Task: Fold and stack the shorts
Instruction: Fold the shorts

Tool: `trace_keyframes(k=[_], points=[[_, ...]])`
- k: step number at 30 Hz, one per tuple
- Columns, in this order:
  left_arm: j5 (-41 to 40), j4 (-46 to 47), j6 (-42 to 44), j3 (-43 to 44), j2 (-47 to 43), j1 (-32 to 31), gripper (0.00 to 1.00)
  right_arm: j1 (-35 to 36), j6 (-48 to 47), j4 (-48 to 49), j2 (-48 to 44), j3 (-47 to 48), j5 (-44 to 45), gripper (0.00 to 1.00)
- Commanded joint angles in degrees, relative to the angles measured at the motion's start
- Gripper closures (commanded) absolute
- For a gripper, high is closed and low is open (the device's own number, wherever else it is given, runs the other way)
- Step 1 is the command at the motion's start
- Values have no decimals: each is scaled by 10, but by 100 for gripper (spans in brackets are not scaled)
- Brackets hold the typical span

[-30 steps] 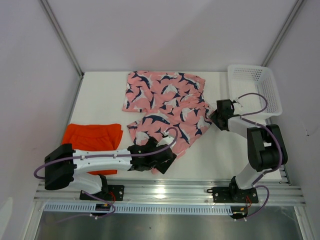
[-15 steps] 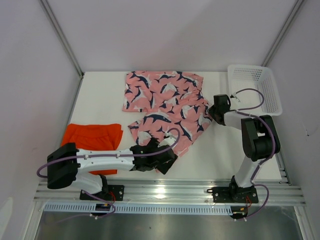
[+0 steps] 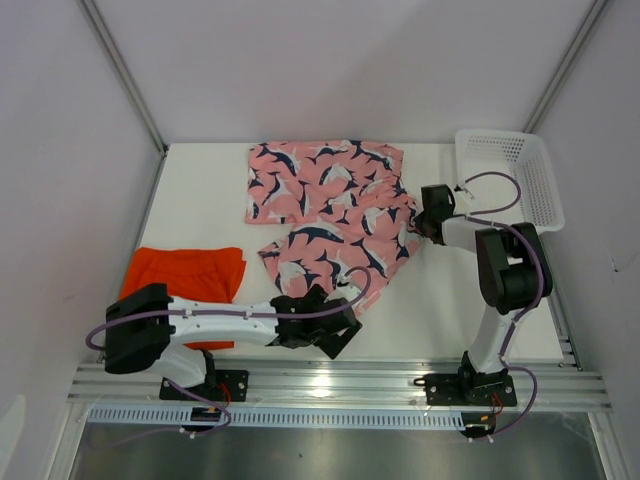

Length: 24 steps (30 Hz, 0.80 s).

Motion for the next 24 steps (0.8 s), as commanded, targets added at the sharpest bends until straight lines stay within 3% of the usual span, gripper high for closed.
trace_keyframes(k=[1, 5, 14, 24], points=[[32, 34, 21, 1, 9, -13, 3, 3, -4, -4, -45, -23, 27, 100], [49, 40, 32, 8, 36, -17, 7, 5, -11, 0, -58, -38, 24, 100], [8, 2, 15, 43, 100, -16, 12, 8, -19, 1, -60, -38, 17, 100], [28, 14, 7, 4, 78, 22, 40, 4, -26, 1, -69, -37, 8, 100]])
